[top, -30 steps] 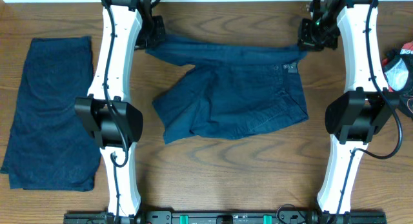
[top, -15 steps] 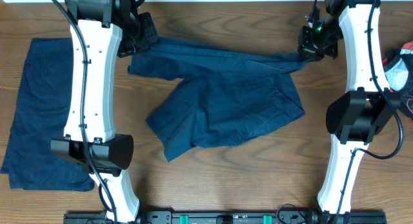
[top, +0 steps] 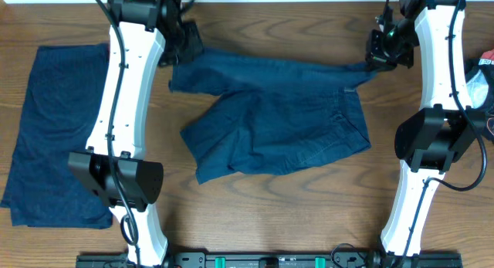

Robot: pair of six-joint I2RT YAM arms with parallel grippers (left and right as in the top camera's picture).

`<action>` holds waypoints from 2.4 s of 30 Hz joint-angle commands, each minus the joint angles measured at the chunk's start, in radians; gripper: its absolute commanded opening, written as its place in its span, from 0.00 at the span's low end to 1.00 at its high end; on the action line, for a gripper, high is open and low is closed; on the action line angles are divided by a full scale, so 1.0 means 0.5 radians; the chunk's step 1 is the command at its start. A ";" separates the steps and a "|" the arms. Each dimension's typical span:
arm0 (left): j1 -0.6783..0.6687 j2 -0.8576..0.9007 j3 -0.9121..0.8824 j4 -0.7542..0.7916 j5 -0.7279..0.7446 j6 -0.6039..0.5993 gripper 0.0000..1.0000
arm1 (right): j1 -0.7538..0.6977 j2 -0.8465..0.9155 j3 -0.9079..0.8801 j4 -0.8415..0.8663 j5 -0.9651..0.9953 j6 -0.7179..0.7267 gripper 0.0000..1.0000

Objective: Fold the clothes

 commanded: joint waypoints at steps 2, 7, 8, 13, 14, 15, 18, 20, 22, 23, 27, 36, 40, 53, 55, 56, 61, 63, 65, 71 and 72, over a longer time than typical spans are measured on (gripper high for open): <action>0.165 0.018 0.014 0.206 -0.208 0.152 0.06 | -0.052 0.015 0.011 0.194 0.204 -0.063 0.01; 0.250 0.156 0.014 0.449 -0.278 0.159 0.06 | -0.051 0.015 0.011 0.511 0.212 -0.053 0.01; 0.267 0.202 0.014 0.482 -0.279 0.159 0.06 | -0.051 0.015 0.011 0.563 0.224 -0.031 0.01; 0.317 0.392 0.015 0.610 -0.279 0.166 0.06 | -0.053 0.018 0.011 0.695 0.254 -0.008 0.01; 0.325 0.420 0.015 0.638 -0.278 0.166 0.06 | -0.053 0.021 0.011 0.716 0.269 -0.011 0.01; 0.333 0.435 0.015 0.662 -0.278 0.166 0.06 | -0.053 0.022 0.011 0.743 0.286 -0.029 0.01; 0.345 0.445 0.015 0.770 -0.278 0.174 0.06 | -0.053 0.024 0.011 0.841 0.402 -0.033 0.01; 0.345 0.443 0.030 0.847 -0.279 0.193 0.06 | -0.053 0.024 0.011 0.904 0.456 -0.032 0.01; 0.345 0.442 0.050 0.909 -0.288 0.195 0.06 | -0.053 0.024 0.011 0.958 0.460 -0.032 0.01; 0.345 0.441 0.059 0.934 -0.296 0.195 0.06 | -0.053 0.024 0.011 0.987 0.460 -0.031 0.01; 0.345 0.440 0.102 0.965 -0.347 0.196 0.06 | -0.053 0.024 0.011 1.083 0.450 -0.024 0.01; 0.304 0.330 0.123 0.554 -0.338 0.194 0.06 | -0.053 0.024 0.011 0.895 0.410 -0.024 0.01; 0.252 0.233 0.123 0.318 -0.339 0.184 0.06 | -0.053 0.024 0.011 0.759 0.415 -0.024 0.01; 0.179 0.089 0.120 -0.142 -0.229 0.029 0.06 | -0.060 -0.076 0.035 0.326 0.428 -0.089 0.01; 0.179 0.089 0.108 -0.179 -0.165 0.024 0.06 | -0.066 -0.094 0.035 0.238 0.425 -0.093 0.01; 0.178 0.089 0.107 -0.202 -0.139 0.012 0.06 | -0.068 -0.099 0.035 0.200 0.412 -0.092 0.01; 0.172 0.089 0.107 -0.334 0.037 0.011 0.06 | -0.068 -0.105 0.035 0.092 0.369 -0.094 0.01; 0.159 0.089 0.107 -0.420 0.073 0.011 0.06 | -0.072 -0.121 0.035 0.036 0.371 -0.094 0.01; 0.141 0.089 0.107 -0.505 0.076 -0.003 0.06 | -0.081 -0.148 0.035 -0.012 0.369 -0.098 0.01; 0.045 0.088 0.105 -0.693 0.171 -0.013 0.06 | -0.092 -0.204 0.030 -0.142 0.369 -0.098 0.01; 0.024 0.084 0.100 -0.693 0.206 -0.009 0.06 | -0.092 -0.211 0.029 -0.142 0.369 -0.098 0.01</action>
